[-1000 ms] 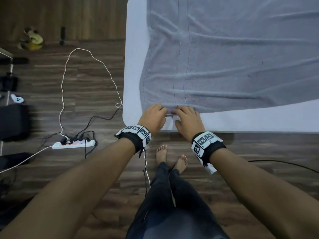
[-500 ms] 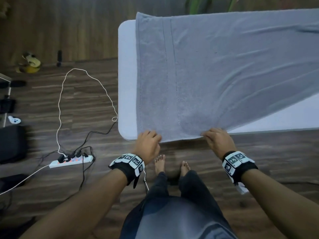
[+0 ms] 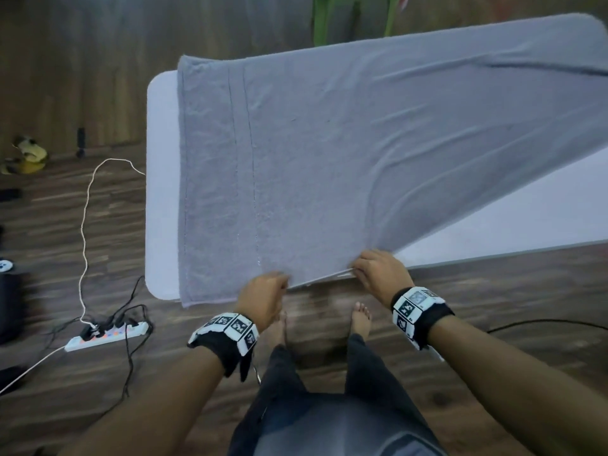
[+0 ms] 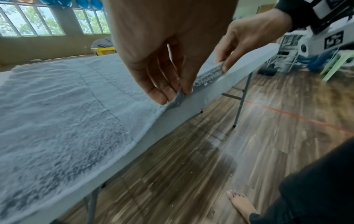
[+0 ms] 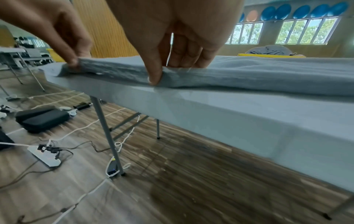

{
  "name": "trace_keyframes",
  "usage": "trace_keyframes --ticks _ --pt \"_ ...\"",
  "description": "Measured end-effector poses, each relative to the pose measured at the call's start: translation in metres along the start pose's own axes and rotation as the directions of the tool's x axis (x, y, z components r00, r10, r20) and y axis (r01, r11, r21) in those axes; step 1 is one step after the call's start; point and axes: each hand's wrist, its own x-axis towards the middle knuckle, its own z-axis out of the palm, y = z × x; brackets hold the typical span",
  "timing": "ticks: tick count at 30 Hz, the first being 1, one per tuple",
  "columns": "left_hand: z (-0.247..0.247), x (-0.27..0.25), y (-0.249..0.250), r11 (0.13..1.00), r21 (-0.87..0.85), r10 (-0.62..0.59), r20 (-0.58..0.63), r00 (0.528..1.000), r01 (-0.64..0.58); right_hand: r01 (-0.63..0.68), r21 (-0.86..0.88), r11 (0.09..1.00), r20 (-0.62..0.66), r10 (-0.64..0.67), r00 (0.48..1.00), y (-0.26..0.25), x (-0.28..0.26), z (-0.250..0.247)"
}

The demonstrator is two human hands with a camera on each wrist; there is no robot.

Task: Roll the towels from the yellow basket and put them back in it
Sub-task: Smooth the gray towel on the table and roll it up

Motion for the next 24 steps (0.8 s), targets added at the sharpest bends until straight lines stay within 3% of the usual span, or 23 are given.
trace_keyframes --ticks 7,11,15,19,24 --pt "0.007 0.012 0.028 0.978 0.104 -0.186 0.024 0.982 0.182 -0.07 -0.004 0.998 0.012 0.07 0.997 0.116 -0.039 -0.051" --pt "0.024 0.027 0.066 0.995 0.083 -0.052 -0.046 0.998 0.055 -0.037 0.036 0.999 0.059 0.035 0.998 0.122 -0.041 -0.052" --pt "0.044 0.071 0.148 0.993 -0.055 0.099 -0.047 0.994 -0.102 -0.057 0.06 0.997 0.095 0.051 0.994 0.121 -0.04 -0.054" --pt "0.056 0.113 0.204 0.99 -0.047 0.134 0.072 0.988 -0.131 -0.053 0.03 0.998 0.085 0.051 0.995 0.12 -0.043 -0.057" --pt "0.048 0.125 0.213 0.994 -0.008 0.105 0.145 0.984 -0.105 0.006 -0.033 0.999 0.083 -0.003 0.997 0.144 -0.045 -0.066"
